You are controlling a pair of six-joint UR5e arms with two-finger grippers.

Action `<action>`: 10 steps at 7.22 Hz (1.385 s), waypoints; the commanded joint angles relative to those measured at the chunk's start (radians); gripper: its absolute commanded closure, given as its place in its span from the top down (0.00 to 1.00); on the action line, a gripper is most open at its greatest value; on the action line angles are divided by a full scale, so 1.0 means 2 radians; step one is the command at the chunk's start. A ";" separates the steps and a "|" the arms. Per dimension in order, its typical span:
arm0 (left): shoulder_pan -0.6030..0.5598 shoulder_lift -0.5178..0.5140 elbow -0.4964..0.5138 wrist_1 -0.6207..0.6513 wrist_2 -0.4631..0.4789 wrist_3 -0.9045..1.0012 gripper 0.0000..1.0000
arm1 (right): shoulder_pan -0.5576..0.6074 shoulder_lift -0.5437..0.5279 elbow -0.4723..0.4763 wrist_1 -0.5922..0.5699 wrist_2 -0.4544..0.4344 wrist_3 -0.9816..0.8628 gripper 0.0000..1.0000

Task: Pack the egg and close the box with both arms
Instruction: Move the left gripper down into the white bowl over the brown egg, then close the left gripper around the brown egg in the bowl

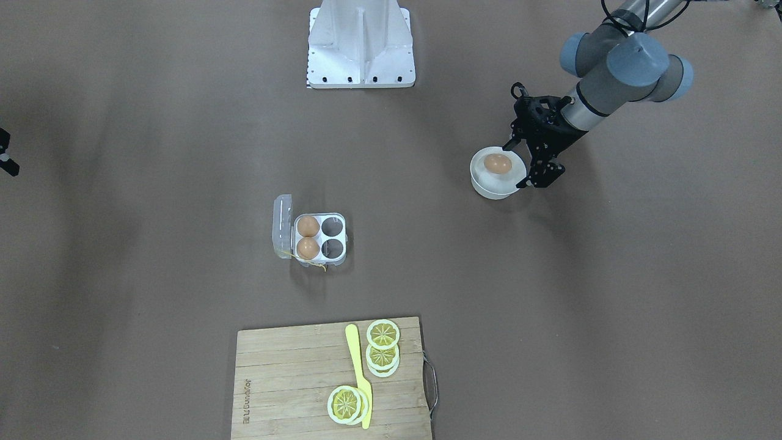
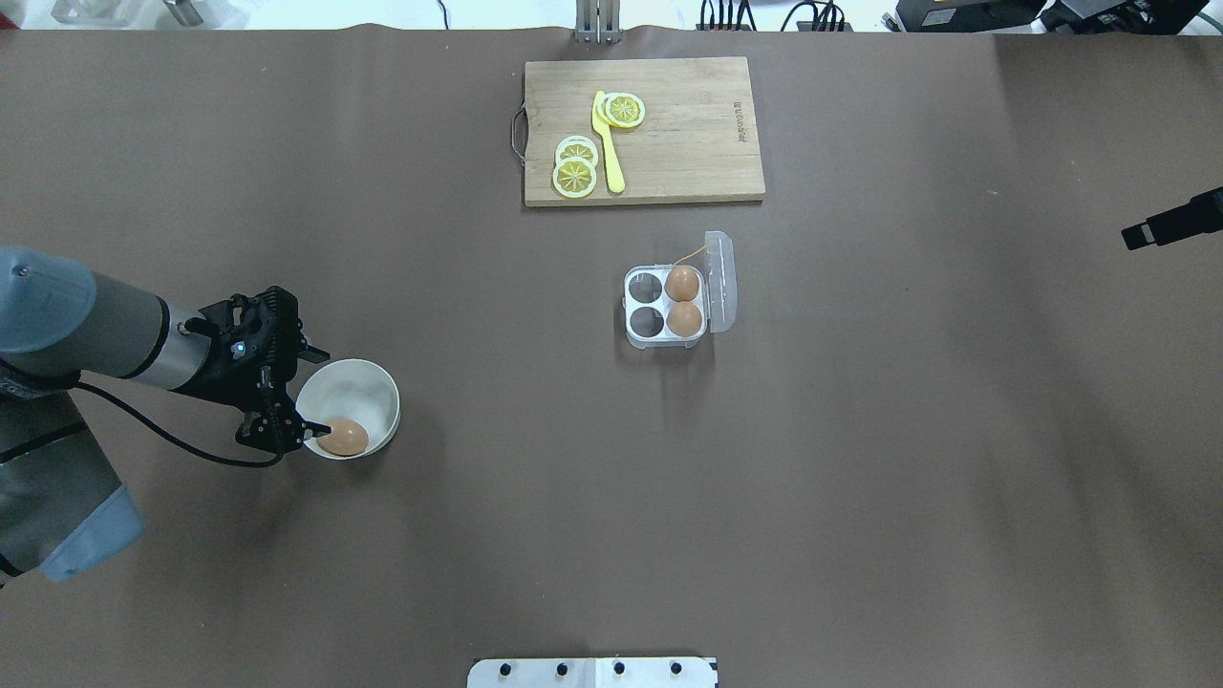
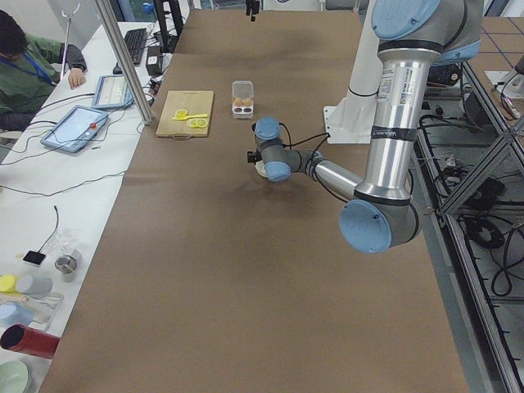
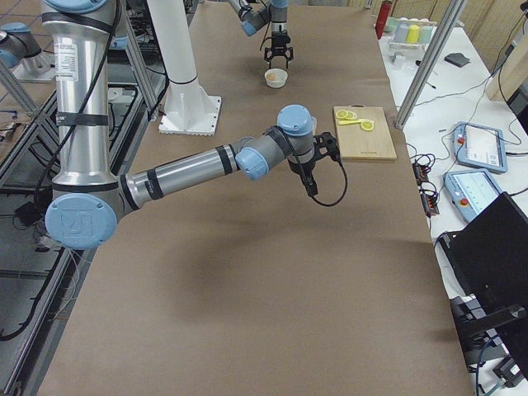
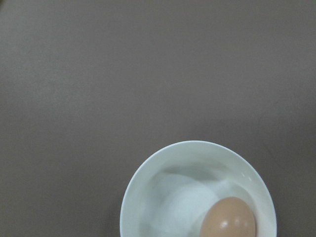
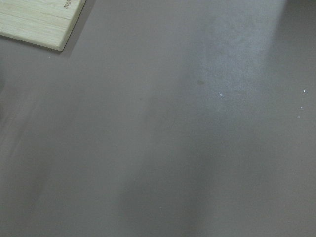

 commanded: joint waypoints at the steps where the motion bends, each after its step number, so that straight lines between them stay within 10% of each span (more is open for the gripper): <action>1: 0.008 -0.005 0.011 0.000 0.005 0.001 0.88 | 0.000 0.000 0.000 0.000 0.000 -0.001 1.00; 10: 0.057 -0.024 0.021 -0.008 0.039 -0.044 0.84 | 0.000 -0.002 -0.001 -0.001 -0.002 0.000 1.00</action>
